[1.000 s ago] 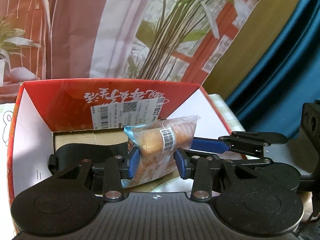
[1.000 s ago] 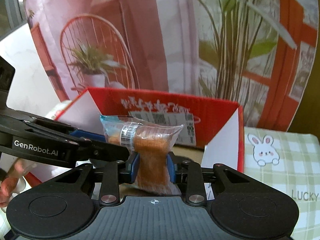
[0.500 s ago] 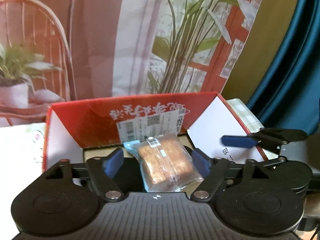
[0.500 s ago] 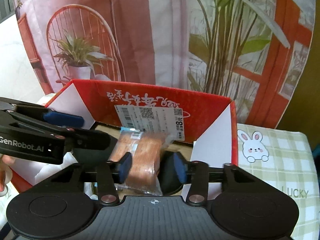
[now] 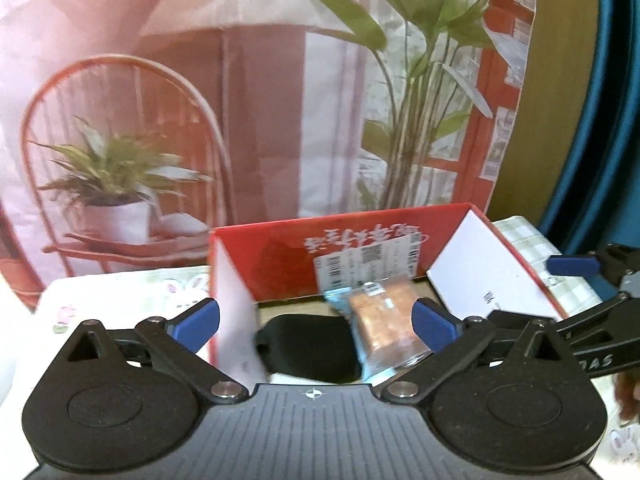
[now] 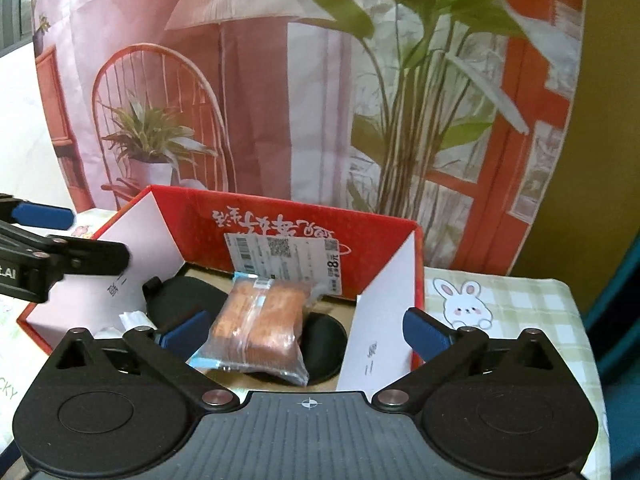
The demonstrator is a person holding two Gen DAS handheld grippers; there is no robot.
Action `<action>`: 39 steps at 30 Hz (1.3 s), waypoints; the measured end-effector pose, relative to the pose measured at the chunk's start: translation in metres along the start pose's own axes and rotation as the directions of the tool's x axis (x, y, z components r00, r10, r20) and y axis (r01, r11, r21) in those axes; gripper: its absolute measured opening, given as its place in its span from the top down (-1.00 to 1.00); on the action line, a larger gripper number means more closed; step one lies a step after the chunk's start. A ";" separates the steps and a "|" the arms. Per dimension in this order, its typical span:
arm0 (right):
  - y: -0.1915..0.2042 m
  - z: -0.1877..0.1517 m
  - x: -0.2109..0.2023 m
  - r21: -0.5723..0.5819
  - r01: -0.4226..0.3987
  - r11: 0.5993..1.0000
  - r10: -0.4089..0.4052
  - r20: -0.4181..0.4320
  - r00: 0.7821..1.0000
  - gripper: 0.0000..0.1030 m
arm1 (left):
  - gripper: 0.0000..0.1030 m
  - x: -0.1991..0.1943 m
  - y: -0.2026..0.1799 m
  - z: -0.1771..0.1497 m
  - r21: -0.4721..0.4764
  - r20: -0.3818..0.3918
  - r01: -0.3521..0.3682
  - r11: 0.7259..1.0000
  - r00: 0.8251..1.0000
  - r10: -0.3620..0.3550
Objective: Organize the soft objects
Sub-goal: 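Move the left gripper out of the box to the blue labelled bag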
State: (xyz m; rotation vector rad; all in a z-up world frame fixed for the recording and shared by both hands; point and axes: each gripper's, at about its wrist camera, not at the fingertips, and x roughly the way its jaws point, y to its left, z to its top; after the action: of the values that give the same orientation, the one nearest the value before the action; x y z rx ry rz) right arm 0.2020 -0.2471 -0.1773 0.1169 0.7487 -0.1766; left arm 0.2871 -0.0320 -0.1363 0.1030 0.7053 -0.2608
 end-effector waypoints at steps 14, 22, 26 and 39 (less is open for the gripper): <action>0.009 -0.034 -0.058 0.075 0.029 0.997 -0.036 0.103 0.994 -0.99 | -1.00 -0.076 0.017 -0.054 -0.096 0.067 -0.028 0.995 0.997 0.034; 0.021 -0.065 -0.084 0.118 0.067 0.991 -0.079 0.106 0.991 -0.99 | -1.00 -0.106 0.016 -0.093 -0.120 0.124 -0.066 0.991 0.989 0.081; 0.027 -0.085 -0.096 0.153 0.064 0.986 -0.082 0.117 0.990 -0.99 | -1.00 -0.116 0.015 -0.112 -0.153 0.115 -0.048 0.987 0.991 0.066; 0.050 -0.150 -0.117 0.154 -0.004 0.988 -0.020 0.157 0.987 -0.99 | -1.00 -0.121 0.010 -0.156 -0.171 0.048 -0.043 0.984 0.997 0.052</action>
State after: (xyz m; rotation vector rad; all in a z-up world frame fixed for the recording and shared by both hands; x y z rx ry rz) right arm 0.0284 -0.1590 -0.2045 0.2437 0.5771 -0.2486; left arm 0.1036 0.0302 -0.1755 -0.0499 0.6690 -0.1557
